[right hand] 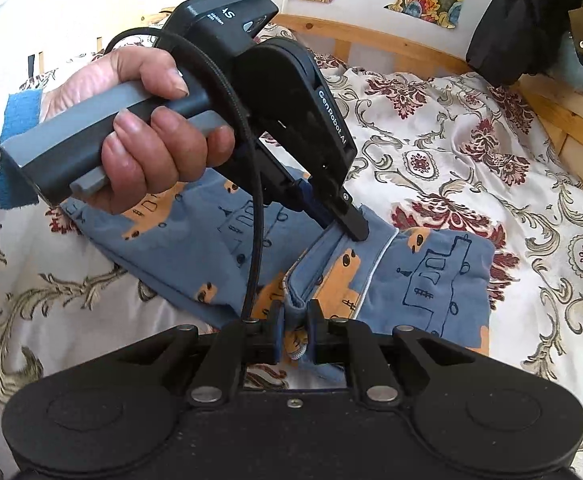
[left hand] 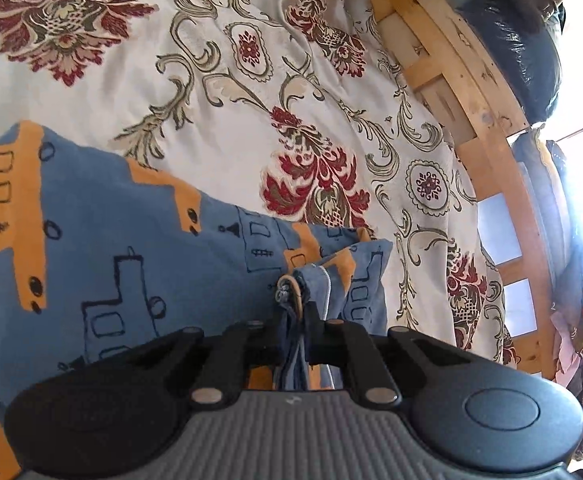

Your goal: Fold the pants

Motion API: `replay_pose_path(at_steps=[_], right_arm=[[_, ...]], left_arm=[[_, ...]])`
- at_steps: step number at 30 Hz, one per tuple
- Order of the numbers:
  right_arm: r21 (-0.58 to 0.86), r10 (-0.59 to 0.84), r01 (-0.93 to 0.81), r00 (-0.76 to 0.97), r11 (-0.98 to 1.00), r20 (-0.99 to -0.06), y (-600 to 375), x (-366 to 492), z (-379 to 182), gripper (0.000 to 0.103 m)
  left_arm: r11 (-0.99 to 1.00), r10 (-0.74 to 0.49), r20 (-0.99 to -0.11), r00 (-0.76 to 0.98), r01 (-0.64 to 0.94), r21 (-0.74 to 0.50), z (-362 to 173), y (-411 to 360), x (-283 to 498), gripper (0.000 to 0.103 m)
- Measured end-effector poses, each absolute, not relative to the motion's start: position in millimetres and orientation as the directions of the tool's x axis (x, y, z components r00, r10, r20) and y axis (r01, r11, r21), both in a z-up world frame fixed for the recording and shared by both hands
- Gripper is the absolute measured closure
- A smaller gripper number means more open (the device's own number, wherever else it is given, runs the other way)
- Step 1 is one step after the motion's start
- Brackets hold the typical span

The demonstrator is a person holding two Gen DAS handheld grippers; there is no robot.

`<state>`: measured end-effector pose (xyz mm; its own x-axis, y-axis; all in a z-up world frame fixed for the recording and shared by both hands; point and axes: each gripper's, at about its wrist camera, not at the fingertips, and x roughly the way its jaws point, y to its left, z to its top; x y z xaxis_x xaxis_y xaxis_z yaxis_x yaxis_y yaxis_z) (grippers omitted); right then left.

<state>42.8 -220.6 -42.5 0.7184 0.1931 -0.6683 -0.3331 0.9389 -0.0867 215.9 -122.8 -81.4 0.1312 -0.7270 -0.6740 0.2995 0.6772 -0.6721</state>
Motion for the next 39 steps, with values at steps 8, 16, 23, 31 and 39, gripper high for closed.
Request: replay_pose_path(at_steps=[8, 16, 23, 31, 39], right_arm=[[-0.047, 0.227, -0.349, 0.702, 0.936, -0.675, -200.9, 52.4, -41.3, 0.091], [-0.018, 0.274, -0.385, 0.688, 0.923, -0.673, -172.8, 55.8, -34.1, 0.091], [-0.008, 0.308, -0.42, 0.677, 0.907, -0.669, -146.5, 59.3, -31.7, 0.091], [-0.01, 0.329, -0.453, 0.663, 0.891, -0.673, -118.7, 62.3, -32.4, 0.091], [-0.017, 0.34, -0.475, 0.654, 0.88, -0.676, -97.7, 66.4, -33.4, 0.091]], left_arm=[[0.708, -0.687, -0.718, 0.111, 0.32, -0.629, -75.5, -107.2, 224.7, 0.095], [0.737, -0.655, -0.748, 0.111, 0.316, -0.598, -72.9, -76.5, 225.2, 0.095], [0.762, -0.622, -0.772, 0.128, 0.323, -0.561, -65.6, -50.1, 224.2, 0.095], [0.77, -0.622, -0.768, 0.152, 0.298, -0.565, -65.3, -16.5, 223.6, 0.095], [0.771, -0.628, -0.758, 0.175, 0.273, -0.576, -65.2, 11.0, 224.7, 0.095]])
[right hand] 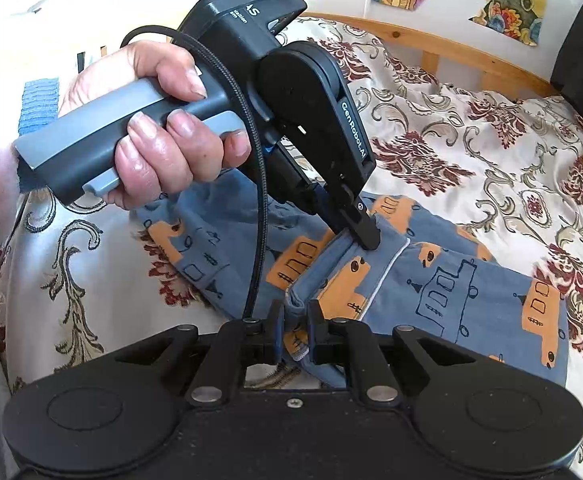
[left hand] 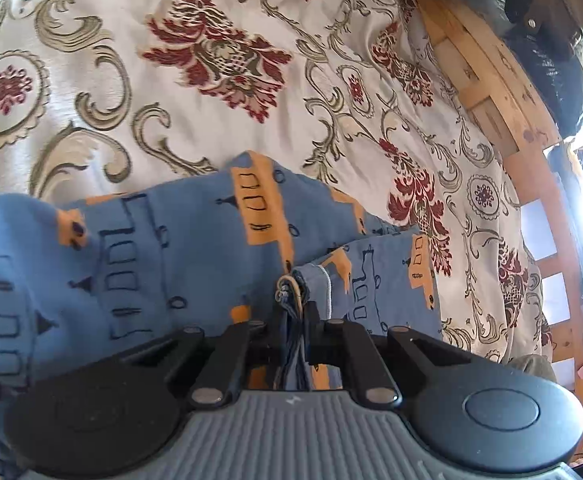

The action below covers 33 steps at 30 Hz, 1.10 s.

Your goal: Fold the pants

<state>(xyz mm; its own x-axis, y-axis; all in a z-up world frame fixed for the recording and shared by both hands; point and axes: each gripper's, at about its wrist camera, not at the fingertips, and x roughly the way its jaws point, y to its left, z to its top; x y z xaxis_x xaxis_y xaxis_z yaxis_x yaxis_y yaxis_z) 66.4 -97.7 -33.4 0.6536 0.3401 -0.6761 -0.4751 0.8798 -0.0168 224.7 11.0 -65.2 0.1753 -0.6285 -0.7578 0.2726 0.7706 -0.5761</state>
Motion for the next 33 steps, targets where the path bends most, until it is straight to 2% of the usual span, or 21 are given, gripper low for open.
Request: replay_pose_path(at_steps=[18, 22, 23, 26, 28, 30, 31, 32, 33], right_arm=[[-0.025, 0.349, -0.502, 0.634, 0.864, -0.69, -83.5, 71.0, -39.6, 0.091], [-0.017, 0.349, -0.498, 0.631, 0.867, -0.693, -83.4, 70.1, -39.7, 0.086], [-0.014, 0.35, -0.497, 0.631, 0.868, -0.692, -84.7, 70.6, -38.8, 0.083], [0.014, 0.362, -0.486, 0.629, 0.874, -0.688, -93.0, 71.2, -35.4, 0.062], [0.025, 0.362, -0.472, 0.639, 0.881, -0.678, -100.6, 68.7, -30.9, 0.045], [0.026, 0.36, -0.461, 0.656, 0.887, -0.664, -108.2, 64.7, -24.5, 0.037], [0.024, 0.356, -0.454, 0.664, 0.891, -0.657, -112.2, 62.8, -21.4, 0.028], [0.021, 0.35, -0.445, 0.673, 0.895, -0.652, -116.1, 60.9, -18.6, 0.023], [0.021, 0.343, -0.433, 0.684, 0.901, -0.644, -121.5, 58.5, -15.1, 0.017]], left_arm=[[0.772, -0.632, -0.752, 0.187, 0.244, -0.587, -73.3, 36.1, 227.5, 0.095], [0.772, -0.631, -0.753, 0.189, 0.247, -0.586, -74.5, 36.5, 227.2, 0.094], [0.772, -0.631, -0.753, 0.189, 0.247, -0.585, -74.3, 36.4, 227.1, 0.093], [0.774, -0.629, -0.751, 0.199, 0.25, -0.582, -71.5, 37.1, 225.1, 0.089], [0.785, -0.614, -0.759, 0.218, 0.261, -0.561, -66.0, 36.3, 221.9, 0.087], [0.806, -0.586, -0.771, 0.25, 0.281, -0.521, -57.5, 34.6, 216.6, 0.077], [0.817, -0.571, -0.775, 0.27, 0.285, -0.502, -52.6, 34.2, 214.0, 0.068], [0.827, -0.556, -0.777, 0.295, 0.286, -0.483, -46.5, 34.9, 211.1, 0.056], [0.836, -0.544, -0.776, 0.319, 0.287, -0.468, -41.5, 35.7, 208.1, 0.05]])
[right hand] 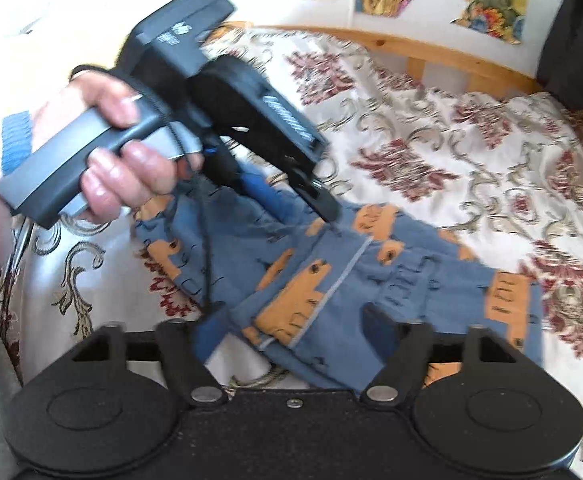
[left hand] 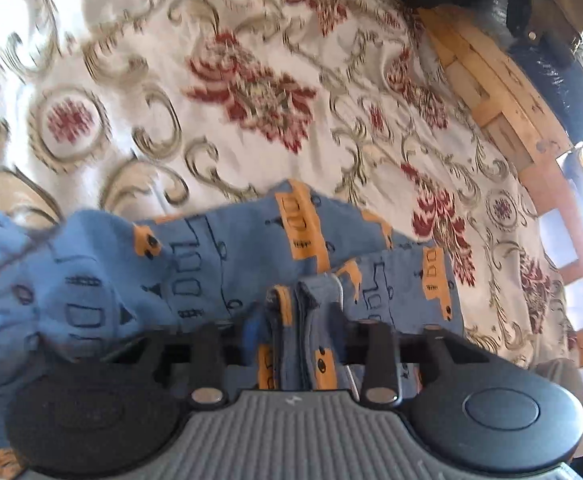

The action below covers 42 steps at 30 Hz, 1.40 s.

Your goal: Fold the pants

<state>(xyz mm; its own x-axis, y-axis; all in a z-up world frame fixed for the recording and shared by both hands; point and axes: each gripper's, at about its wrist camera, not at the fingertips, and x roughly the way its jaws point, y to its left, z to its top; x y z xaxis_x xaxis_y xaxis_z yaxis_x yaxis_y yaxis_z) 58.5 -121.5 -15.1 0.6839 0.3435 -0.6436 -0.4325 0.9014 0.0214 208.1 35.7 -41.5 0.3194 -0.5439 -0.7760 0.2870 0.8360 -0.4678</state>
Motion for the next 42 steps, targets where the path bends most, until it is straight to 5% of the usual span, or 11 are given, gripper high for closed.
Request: replay_pose_path(at_steps=[3, 5, 11, 16, 19, 26, 31, 34, 36, 38, 42], right_arm=[[0.027, 0.322, -0.392, 0.714, 0.92, -0.621, -136.0, 53.4, -6.5, 0.002], [0.027, 0.3, -0.357, 0.739, 0.934, -0.603, -143.5, 50.8, -1.8, 0.001], [-0.026, 0.216, -0.283, 0.785, 0.959, -0.58, -148.3, 45.9, 5.8, 0.001], [-0.079, 0.167, -0.248, 0.823, 0.966, -0.543, -144.1, 42.3, 6.8, 0.001], [-0.11, 0.136, -0.227, 0.838, 0.968, -0.528, -140.1, 42.5, -0.6, 0.001], [-0.148, 0.123, -0.243, 0.822, 0.959, -0.555, -122.7, 55.5, -29.0, 0.001], [-0.16, 0.135, -0.265, 0.821, 0.951, -0.555, -117.4, 60.9, -36.2, 0.001], [-0.189, 0.131, -0.273, 0.829, 0.943, -0.544, -113.2, 62.6, -39.6, 0.001], [-0.213, 0.127, -0.282, 0.831, 0.935, -0.542, -109.4, 64.7, -41.5, 0.001], [-0.225, 0.128, -0.288, 0.834, 0.931, -0.536, -106.6, 65.0, -42.6, 0.001], [-0.221, 0.14, -0.299, 0.831, 0.928, -0.538, -103.1, 66.8, -45.0, 0.001]], left_arm=[[0.878, -0.473, -0.781, 0.407, 0.285, -0.384, -23.4, 36.9, 196.7, 0.033], [0.908, -0.416, -0.776, 0.473, 0.263, -0.327, -11.8, 38.9, 185.8, 0.013], [0.972, -0.232, -0.725, 0.649, 0.13, -0.195, 9.6, 54.2, 145.3, 0.0], [0.996, -0.067, -0.664, 0.745, 0.015, -0.085, 24.7, 77.8, 106.7, 0.0], [0.992, -0.108, -0.654, 0.749, 0.037, -0.122, 32.2, 104.9, 88.2, 0.0], [0.829, -0.446, -0.662, 0.602, -0.002, -0.56, -5.3, 174.9, 97.0, 0.0], [0.869, -0.41, -0.689, 0.598, 0.027, -0.494, -20.3, 164.0, 111.6, 0.001], [0.926, -0.32, -0.734, 0.599, 0.036, -0.375, -24.3, 146.9, 116.9, 0.014], [0.956, -0.248, -0.759, 0.602, 0.023, -0.293, -25.5, 140.0, 119.0, 0.032], [0.974, -0.177, -0.786, 0.593, -0.006, -0.224, -27.3, 137.7, 120.0, 0.062], [0.972, -0.159, -0.794, 0.586, -0.048, -0.23, -31.4, 146.1, 122.8, 0.077]])
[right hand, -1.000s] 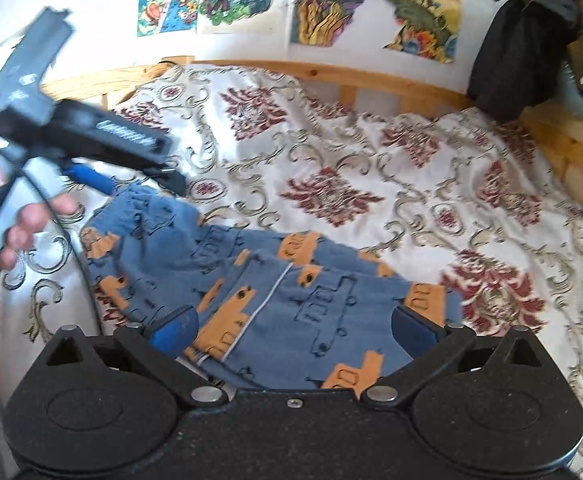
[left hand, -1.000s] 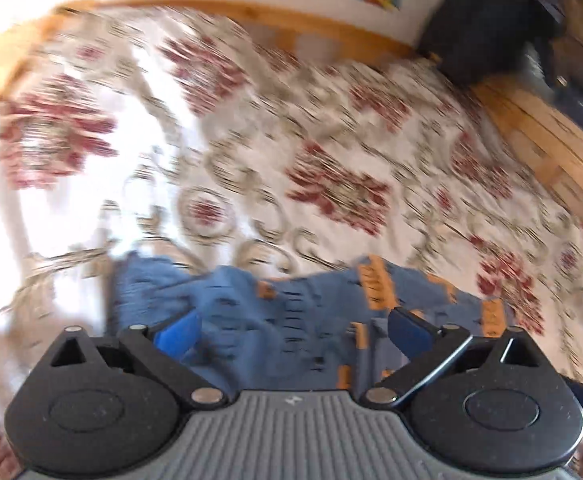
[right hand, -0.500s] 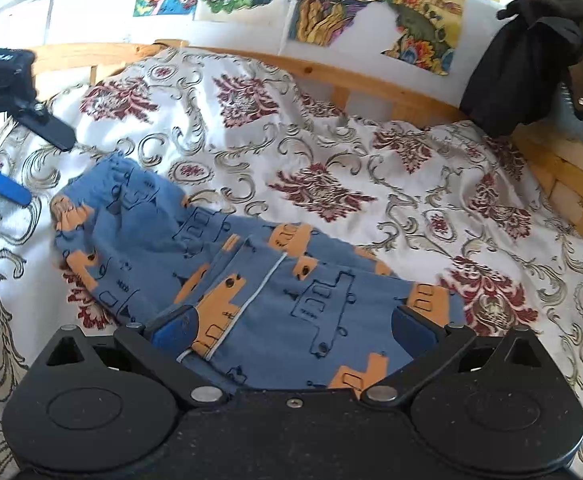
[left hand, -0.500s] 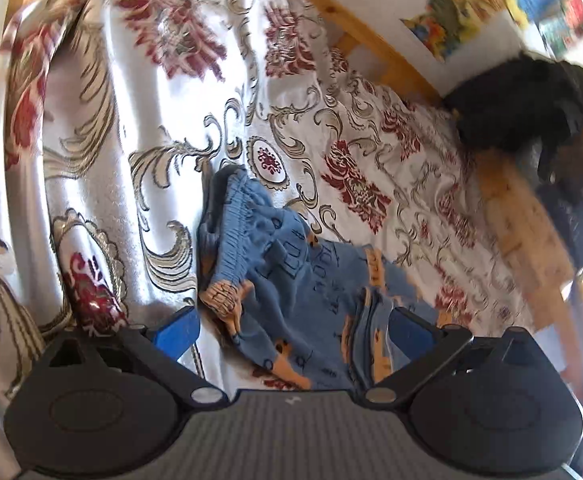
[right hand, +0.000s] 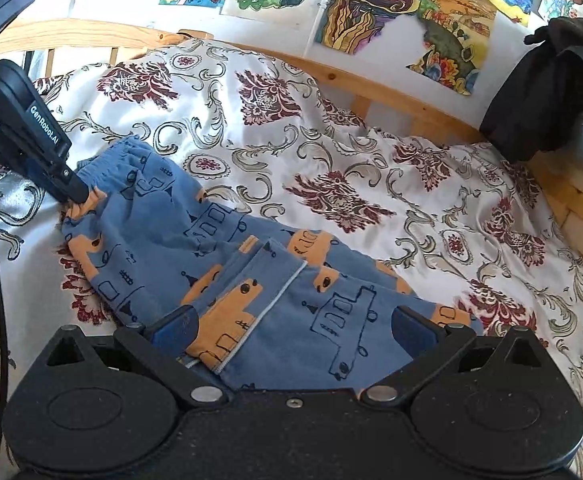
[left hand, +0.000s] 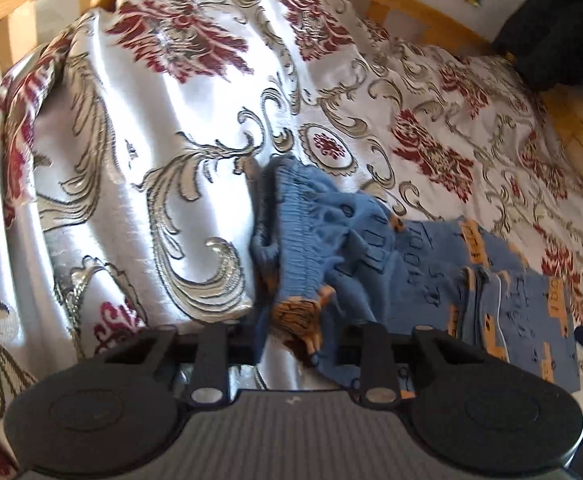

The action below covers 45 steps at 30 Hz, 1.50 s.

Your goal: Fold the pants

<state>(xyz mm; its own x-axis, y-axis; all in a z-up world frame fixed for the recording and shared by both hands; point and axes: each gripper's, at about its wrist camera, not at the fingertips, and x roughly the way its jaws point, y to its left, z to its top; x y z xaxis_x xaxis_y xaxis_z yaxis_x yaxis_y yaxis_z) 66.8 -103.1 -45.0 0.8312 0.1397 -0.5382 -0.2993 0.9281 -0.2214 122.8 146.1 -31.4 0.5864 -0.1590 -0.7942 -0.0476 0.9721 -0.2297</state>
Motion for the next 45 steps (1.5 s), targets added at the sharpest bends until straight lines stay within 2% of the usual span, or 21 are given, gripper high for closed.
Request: replay_pose_path(at_steps=[3, 6, 10, 15, 18, 20, 22, 23, 24, 25, 26, 28, 32, 37, 42, 45], right_arm=[[-0.224, 0.143, -0.308, 0.825, 0.924, -0.546, -101.3, 66.4, -47.8, 0.001], [-0.23, 0.143, -0.314, 0.822, 0.921, -0.551, -100.0, 66.5, -50.6, 0.001], [-0.231, 0.138, -0.306, 0.828, 0.924, -0.544, -99.0, 70.4, -50.1, 0.001], [-0.227, 0.13, -0.296, 0.827, 0.928, -0.546, -99.1, 75.6, -50.9, 0.001], [-0.234, 0.13, -0.3, 0.828, 0.925, -0.545, -98.2, 75.2, -52.7, 0.001], [-0.242, 0.132, -0.303, 0.832, 0.922, -0.538, -96.8, 74.8, -52.4, 0.001], [-0.252, 0.135, -0.313, 0.83, 0.916, -0.541, -94.8, 75.0, -53.7, 0.001], [-0.261, 0.135, -0.321, 0.827, 0.91, -0.546, -93.1, 75.8, -55.1, 0.001], [-0.274, 0.132, -0.329, 0.823, 0.904, -0.553, -91.2, 76.8, -57.2, 0.001], [-0.281, 0.13, -0.332, 0.821, 0.9, -0.556, -89.7, 77.2, -58.6, 0.001], [-0.286, 0.129, -0.336, 0.821, 0.897, -0.557, -88.5, 77.5, -59.8, 0.001], [-0.291, 0.132, -0.341, 0.821, 0.894, -0.555, -87.1, 78.0, -60.6, 0.001], [-0.29, 0.139, -0.348, 0.819, 0.891, -0.557, -86.9, 78.1, -62.1, 0.001], [-0.285, 0.142, -0.351, 0.816, 0.892, -0.561, -87.2, 78.2, -62.4, 0.001], [-0.281, 0.143, -0.35, 0.815, 0.894, -0.561, -86.3, 78.2, -63.4, 0.001], [-0.281, 0.144, -0.351, 0.815, 0.893, -0.562, -86.1, 78.3, -63.5, 0.001]], left_arm=[[0.97, -0.146, -0.785, 0.602, -0.068, -0.232, -31.3, 150.1, 123.6, 0.082], [0.986, -0.096, -0.77, 0.631, -0.046, -0.16, -28.3, 140.1, 123.7, 0.082], [0.996, -0.04, -0.761, 0.647, -0.038, -0.084, -28.9, 131.4, 128.1, 0.079], [0.992, -0.05, -0.766, 0.641, -0.056, -0.111, -29.5, 134.2, 127.2, 0.076], [0.99, -0.072, -0.778, 0.624, -0.049, -0.131, -33.1, 134.1, 131.7, 0.063], [0.984, -0.116, -0.78, 0.615, -0.033, -0.173, -35.6, 135.1, 134.2, 0.044], [0.98, -0.15, -0.778, 0.611, -0.012, -0.198, -37.7, 134.3, 136.3, 0.035], [0.98, -0.151, -0.778, 0.61, -0.009, -0.196, -38.6, 133.0, 137.2, 0.035], [0.982, -0.143, -0.779, 0.61, -0.013, -0.191, -39.2, 132.2, 137.4, 0.036], [0.983, -0.13, -0.781, 0.611, -0.025, -0.183, -39.6, 131.7, 137.5, 0.044], [0.984, -0.107, -0.785, 0.61, -0.048, -0.171, -40.5, 132.5, 138.4, 0.058], [0.98, -0.095, -0.795, 0.599, -0.085, -0.182, -43.9, 138.8, 142.0, 0.068], [0.949, -0.133, -0.792, 0.595, -0.154, -0.275, -46.9, 151.8, 147.2, 0.069], [0.957, -0.082, -0.797, 0.598, -0.175, -0.23, -44.1, 143.4, 144.5, 0.069], [0.935, -0.081, -0.791, 0.607, -0.228, -0.27, -45.0, 149.3, 146.6, 0.069], [0.935, -0.066, -0.79, 0.61, -0.239, -0.263, -46.7, 148.5, 148.5, 0.073]])
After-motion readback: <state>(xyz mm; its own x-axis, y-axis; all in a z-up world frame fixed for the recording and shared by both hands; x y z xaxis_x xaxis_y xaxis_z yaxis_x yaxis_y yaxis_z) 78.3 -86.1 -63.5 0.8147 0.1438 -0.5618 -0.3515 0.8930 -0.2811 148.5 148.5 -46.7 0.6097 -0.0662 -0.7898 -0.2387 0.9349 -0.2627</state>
